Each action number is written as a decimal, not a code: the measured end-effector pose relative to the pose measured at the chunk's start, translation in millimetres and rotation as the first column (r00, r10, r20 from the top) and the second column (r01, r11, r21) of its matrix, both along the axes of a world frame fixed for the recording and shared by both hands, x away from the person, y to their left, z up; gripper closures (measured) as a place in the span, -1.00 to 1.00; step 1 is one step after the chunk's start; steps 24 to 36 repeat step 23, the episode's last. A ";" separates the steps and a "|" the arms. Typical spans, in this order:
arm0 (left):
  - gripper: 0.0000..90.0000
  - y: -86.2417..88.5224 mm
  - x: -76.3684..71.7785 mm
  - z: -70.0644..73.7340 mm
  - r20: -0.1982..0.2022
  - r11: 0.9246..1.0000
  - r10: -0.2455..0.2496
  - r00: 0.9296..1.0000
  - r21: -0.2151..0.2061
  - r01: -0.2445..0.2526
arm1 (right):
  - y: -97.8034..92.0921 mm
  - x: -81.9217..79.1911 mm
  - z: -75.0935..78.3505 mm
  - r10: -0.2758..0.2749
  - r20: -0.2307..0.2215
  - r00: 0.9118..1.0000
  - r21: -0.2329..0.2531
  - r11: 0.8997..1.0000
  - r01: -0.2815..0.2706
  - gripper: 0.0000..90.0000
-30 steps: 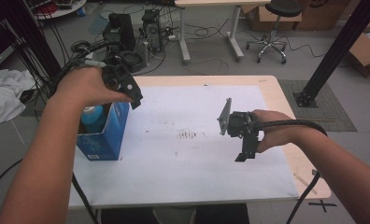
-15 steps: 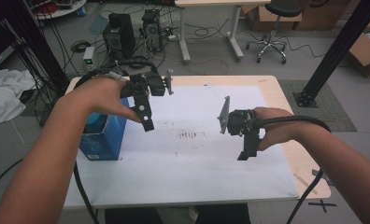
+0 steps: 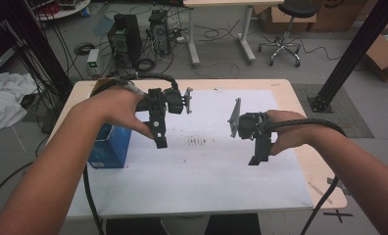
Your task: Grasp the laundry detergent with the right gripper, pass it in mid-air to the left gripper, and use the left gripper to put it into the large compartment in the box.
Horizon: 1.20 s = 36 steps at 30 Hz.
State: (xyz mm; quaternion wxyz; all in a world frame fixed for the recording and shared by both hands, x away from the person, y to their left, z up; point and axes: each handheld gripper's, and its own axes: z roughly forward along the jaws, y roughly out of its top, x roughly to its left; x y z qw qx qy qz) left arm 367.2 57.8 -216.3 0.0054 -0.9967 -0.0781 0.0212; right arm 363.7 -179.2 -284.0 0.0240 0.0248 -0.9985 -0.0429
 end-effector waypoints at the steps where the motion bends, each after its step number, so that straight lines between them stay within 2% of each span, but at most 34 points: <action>1: -1.00 0.8 -0.8 0.0 -0.006 1.000 0.001 1.000 -0.005 -0.001 | 0.7 -0.4 -0.3 -0.003 -0.002 1.000 0.000 1.000 0.003 -1.00; 18: -1.00 -0.7 -3.1 1.4 -0.003 1.000 0.005 1.000 -0.024 -0.005 | 5.2 -1.7 -1.5 0.016 -0.002 1.000 0.006 1.000 -0.016 -1.00; 22: -1.00 -2.4 -3.1 1.2 0.001 1.000 -0.002 1.000 -0.024 0.002 | 5.7 -3.5 -1.2 0.002 -0.001 1.000 0.004 1.000 -0.002 -1.00; 36: -1.00 -2.9 -2.7 0.9 0.004 1.000 -0.007 1.000 -0.024 0.007 | 5.8 -3.5 -1.3 0.003 -0.002 1.000 0.005 1.000 -0.003 -1.00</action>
